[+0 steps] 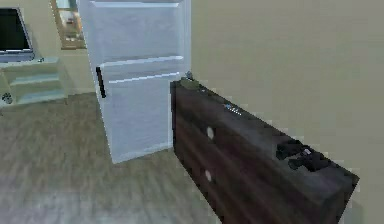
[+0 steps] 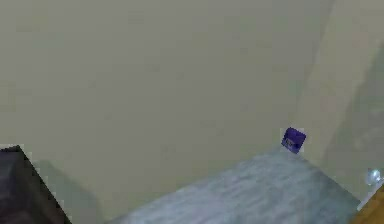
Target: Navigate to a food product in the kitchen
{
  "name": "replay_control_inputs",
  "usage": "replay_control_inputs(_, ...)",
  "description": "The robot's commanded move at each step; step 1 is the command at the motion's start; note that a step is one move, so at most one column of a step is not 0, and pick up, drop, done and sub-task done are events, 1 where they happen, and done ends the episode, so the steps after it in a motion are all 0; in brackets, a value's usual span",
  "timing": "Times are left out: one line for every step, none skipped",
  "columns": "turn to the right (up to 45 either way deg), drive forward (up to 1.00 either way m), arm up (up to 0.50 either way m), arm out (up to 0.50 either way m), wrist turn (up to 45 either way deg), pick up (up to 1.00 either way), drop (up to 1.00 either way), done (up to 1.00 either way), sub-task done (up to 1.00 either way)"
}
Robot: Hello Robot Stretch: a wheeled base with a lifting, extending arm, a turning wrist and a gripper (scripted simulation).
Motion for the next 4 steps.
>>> replay_control_inputs(45.0,0.0,0.0,0.0,0.0,0.0,0.0,0.0,0.0)
replay_control_inputs(6.0,0.0,0.0,0.0,0.0,0.0,0.0,0.0,0.0)
replay_control_inputs(0.0,0.05,0.0,0.0,0.0,0.0,0.0,0.0,0.0)
replay_control_inputs(-45.0,0.0,0.0,0.0,0.0,0.0,0.0,0.0,0.0)
